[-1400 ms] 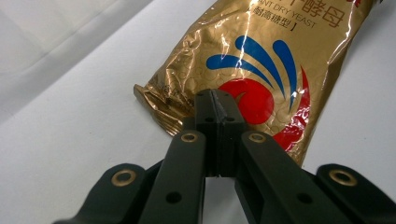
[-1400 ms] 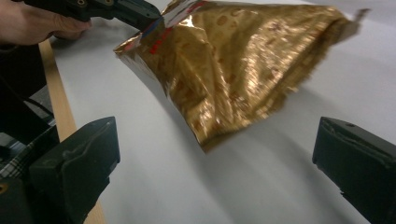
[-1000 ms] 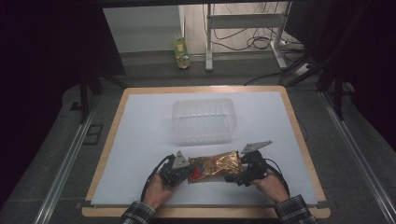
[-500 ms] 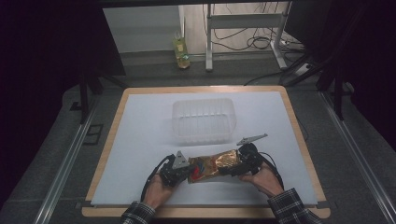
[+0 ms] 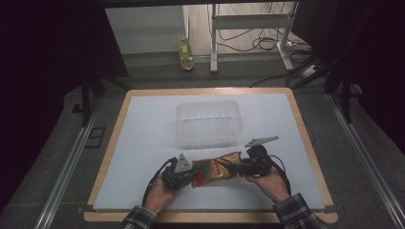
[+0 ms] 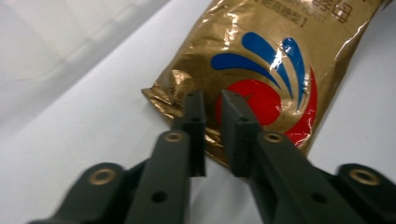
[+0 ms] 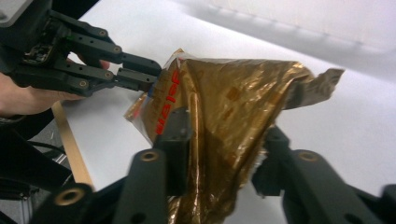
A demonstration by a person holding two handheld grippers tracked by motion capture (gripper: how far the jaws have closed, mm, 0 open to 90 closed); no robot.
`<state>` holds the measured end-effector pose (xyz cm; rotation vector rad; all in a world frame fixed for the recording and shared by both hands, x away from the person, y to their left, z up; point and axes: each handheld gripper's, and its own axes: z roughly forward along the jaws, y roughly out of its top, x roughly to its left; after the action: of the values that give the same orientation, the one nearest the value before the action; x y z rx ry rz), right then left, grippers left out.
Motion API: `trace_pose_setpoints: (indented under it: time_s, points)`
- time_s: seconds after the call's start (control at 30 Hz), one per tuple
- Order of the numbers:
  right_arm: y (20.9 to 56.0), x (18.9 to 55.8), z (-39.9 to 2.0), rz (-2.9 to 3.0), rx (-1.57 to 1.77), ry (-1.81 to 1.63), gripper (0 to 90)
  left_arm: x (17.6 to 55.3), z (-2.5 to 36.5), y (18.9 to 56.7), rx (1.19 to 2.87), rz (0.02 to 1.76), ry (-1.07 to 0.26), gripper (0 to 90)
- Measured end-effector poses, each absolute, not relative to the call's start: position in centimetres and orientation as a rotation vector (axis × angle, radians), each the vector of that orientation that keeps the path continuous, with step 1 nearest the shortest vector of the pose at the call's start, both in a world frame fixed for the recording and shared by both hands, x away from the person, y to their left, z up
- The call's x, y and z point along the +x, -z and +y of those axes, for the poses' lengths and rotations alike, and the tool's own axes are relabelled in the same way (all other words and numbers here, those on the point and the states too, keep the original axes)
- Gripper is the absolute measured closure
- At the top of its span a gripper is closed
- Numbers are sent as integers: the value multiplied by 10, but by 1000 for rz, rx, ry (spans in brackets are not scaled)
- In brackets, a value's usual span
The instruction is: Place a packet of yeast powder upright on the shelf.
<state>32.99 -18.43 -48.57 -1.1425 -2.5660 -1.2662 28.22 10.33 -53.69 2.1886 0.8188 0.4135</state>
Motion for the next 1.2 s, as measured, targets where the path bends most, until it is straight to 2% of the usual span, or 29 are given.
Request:
trace_pose_setpoints:
  time_s: [0.1, 0.23, 0.6, 0.73, 0.9, 1.2]
  points:
    - [482, 328, -184, -2561, -1143, 1278, 697, 281, 107, 536, 2181, 822, -452, 635]
    - [475, 326, -183, -2548, -1138, 1292, 735, 280, 111, 535, 2167, 822, -473, 535]
    - [456, 321, -189, -2587, -1141, 1322, 750, 267, 110, 530, 2145, 800, -522, 193]
    - [449, 321, -192, -2601, -1148, 1340, 751, 265, 113, 528, 2129, 815, -507, 104]
    - [443, 321, -193, -2613, -1159, 1355, 752, 263, 119, 525, 2105, 823, -482, 54]
    - [433, 323, -198, -2611, -1168, 1383, 755, 258, 132, 524, 2049, 854, -448, 24]
